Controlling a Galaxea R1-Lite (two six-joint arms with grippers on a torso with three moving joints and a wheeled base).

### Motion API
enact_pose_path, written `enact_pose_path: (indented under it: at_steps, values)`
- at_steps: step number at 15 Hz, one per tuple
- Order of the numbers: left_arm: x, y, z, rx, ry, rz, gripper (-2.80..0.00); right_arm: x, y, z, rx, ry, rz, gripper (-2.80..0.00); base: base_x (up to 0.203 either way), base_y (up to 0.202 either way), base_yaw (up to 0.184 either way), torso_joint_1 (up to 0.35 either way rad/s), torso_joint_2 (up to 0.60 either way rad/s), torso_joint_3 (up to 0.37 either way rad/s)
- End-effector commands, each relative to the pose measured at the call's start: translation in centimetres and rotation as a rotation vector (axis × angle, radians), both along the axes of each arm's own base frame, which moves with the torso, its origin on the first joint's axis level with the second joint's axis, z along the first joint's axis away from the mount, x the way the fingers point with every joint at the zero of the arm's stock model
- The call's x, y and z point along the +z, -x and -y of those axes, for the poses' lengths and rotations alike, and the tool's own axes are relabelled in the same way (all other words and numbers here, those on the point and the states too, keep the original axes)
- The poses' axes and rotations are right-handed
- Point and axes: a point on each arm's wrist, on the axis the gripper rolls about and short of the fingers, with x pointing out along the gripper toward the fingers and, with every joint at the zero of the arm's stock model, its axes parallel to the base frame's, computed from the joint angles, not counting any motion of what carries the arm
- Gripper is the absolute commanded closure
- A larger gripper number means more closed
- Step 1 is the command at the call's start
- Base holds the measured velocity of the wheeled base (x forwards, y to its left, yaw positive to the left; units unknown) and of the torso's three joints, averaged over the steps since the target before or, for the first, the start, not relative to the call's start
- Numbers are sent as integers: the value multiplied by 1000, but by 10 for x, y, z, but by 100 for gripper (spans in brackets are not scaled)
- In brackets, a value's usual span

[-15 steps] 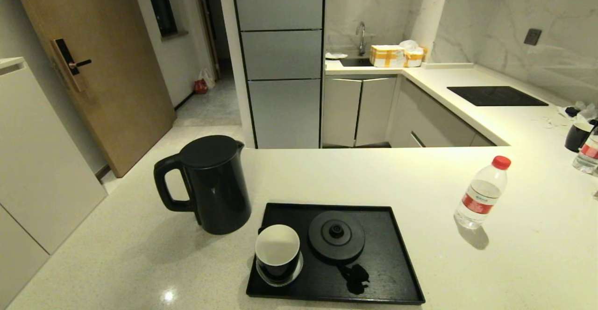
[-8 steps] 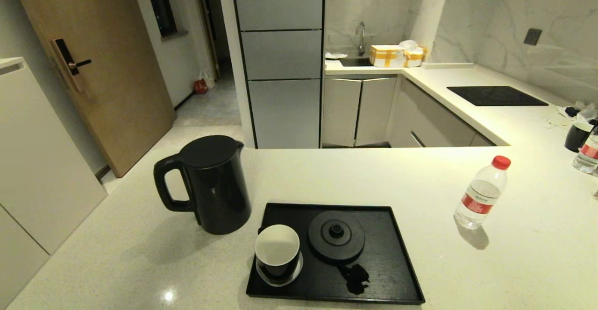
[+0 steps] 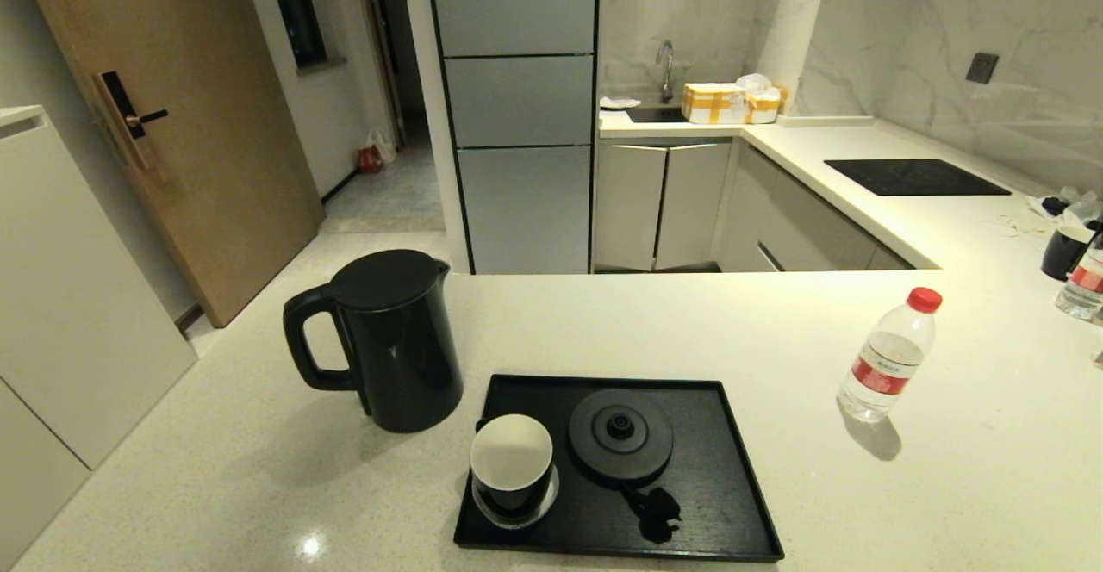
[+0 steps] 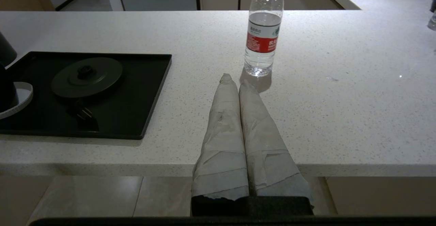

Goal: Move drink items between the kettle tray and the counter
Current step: Return the bottled water to its original position

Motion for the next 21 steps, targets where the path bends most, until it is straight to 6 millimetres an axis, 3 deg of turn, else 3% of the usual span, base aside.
enact_pose_path:
  at_steps: [1,4,5,6,8,9,10,12,16,19,21]
  values:
    - [0,0,0,1,1,0,0,-1,0,0,-1,-8,-3,0,0,0,0,0,0,0]
    - [0,0,0,1,1,2,0,1,0,0,-12,-44,3,0,0,0,0,0,0,0]
    - [0,0,0,1,1,0,0,10,1,0,-20,-48,-1,0,0,0,0,0,0,0]
    - [0,0,0,1,1,2,0,30,2,1,-25,-68,0,0,0,0,0,0,0,0]
    - [0,0,0,1,1,2,0,92,9,1,-32,-112,25,0,0,0,0,0,0,0]
    - [0,0,0,1,1,0,0,113,5,1,-41,-129,-51,0,0,0,0,0,0,0]
    - [0,0,0,1,1,2,0,118,-2,1,-55,-139,-197,0,0,0,0,0,0,0]
    - [0,0,0,1,1,2,0,112,-21,1,-78,-149,-490,0,0,0,0,0,0,0]
    - [0,0,0,1,1,0,0,89,-90,1,-122,-164,-864,0,0,0,0,0,0,0]
    - [0,0,0,1,1,0,0,61,-151,2,-169,-197,-930,0,0,0,0,0,0,0]
    - [0,0,0,1,1,0,0,41,-180,5,-205,-211,-943,0,0,0,0,0,0,0]
